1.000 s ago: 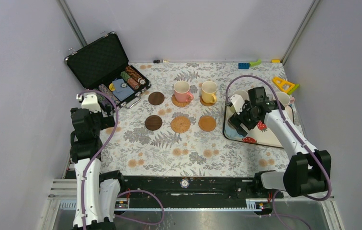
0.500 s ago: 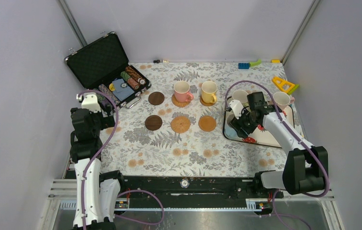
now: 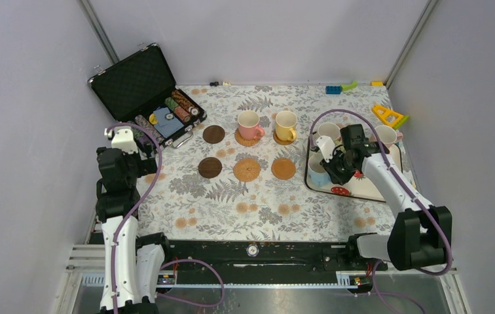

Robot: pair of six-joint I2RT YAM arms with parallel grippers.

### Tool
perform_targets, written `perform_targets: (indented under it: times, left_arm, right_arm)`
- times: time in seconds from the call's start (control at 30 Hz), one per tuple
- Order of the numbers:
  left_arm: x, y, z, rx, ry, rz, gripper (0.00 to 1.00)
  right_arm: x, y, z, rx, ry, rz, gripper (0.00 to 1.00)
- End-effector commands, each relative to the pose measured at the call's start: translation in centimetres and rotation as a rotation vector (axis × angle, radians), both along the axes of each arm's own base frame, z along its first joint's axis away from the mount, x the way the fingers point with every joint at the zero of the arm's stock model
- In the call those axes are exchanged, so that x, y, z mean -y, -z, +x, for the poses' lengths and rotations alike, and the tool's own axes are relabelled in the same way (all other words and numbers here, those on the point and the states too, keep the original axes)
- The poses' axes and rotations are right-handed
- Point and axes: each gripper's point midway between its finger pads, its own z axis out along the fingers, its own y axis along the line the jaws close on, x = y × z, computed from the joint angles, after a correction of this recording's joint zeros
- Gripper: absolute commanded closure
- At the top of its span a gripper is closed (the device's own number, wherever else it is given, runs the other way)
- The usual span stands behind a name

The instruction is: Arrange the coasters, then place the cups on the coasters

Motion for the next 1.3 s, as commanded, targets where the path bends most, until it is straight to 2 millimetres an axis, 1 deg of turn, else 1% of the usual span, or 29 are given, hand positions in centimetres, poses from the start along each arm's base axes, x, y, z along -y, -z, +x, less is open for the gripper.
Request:
perform_targets:
  times: [0.0,0.2,0.3,0.4,0.5,0.63,0.67,0.7,0.73,0.8,0.9,1.07,1.17,1.27]
  left_arm:
    - [0.0,-1.2,0.6,0.053,0.015,0.012,0.01]
    - [0.0,-1.3,0.6,0.057,0.016,0.013,0.01]
    - [0.0,-1.3,0.5,0.058,0.015,0.013,0.01]
    - [0.0,-1.4,0.5,0.059,0.014,0.014,0.01]
    - [0.0,-1.3,0.6,0.055,0.015,0.012,0.01]
    - [-0.1,-1.2,0.7,0.051,0.012,0.011,0.01]
    - [-0.1,-1.2,0.7,0.048,0.01,0.012,0.01]
    - [-0.1,-1.1,0.7,0.047,0.007,0.012,0.01]
    - [-0.2,-1.1,0.7,0.045,0.002,0.014,0.01]
    - [-0.3,-1.1,0.6,0.044,-0.005,0.015,0.01]
    - [-0.5,-1.0,0.6,0.043,-0.012,0.018,0.01]
    - [-0.8,-0.9,0.7,0.037,-0.027,0.02,0.01]
    - [-0.9,-0.8,0.7,0.033,-0.035,0.022,0.01]
    - [-1.0,-0.7,0.8,0.031,-0.04,0.024,0.01]
  right_arm:
    - [-0.7,-6.7,0.9,0.148,0.007,0.06,1.0]
    - [-2.5,-14.7,0.8,0.286,0.005,0.186,1.0]
    - [-4.0,-18.6,0.7,0.332,0.006,0.281,1.0]
    - [-5.9,-21.7,0.9,0.356,-0.006,0.352,1.0]
    - [-8.5,-23.5,1.7,0.374,-0.033,0.365,1.0]
    - [-13.6,-25.9,2.8,0.39,-0.089,0.422,1.0]
    - [-15.2,-27.0,2.9,0.398,-0.104,0.447,1.0]
    - [-16.4,-26.9,3.3,0.381,-0.109,0.45,1.0]
    - [-17.6,-28.1,3.8,0.4,-0.117,0.469,1.0]
    - [-19.8,-28.9,4.9,0.402,-0.123,0.481,1.0]
    - [-23.1,-29.4,6.7,0.406,-0.133,0.487,1.0]
    - [-28.0,-29.1,9.3,0.385,-0.14,0.482,1.0]
    - [-30.8,-27.7,11.4,0.394,-0.135,0.481,1.0]
    - [-33.4,-25.1,13.2,0.43,-0.154,0.432,1.0]
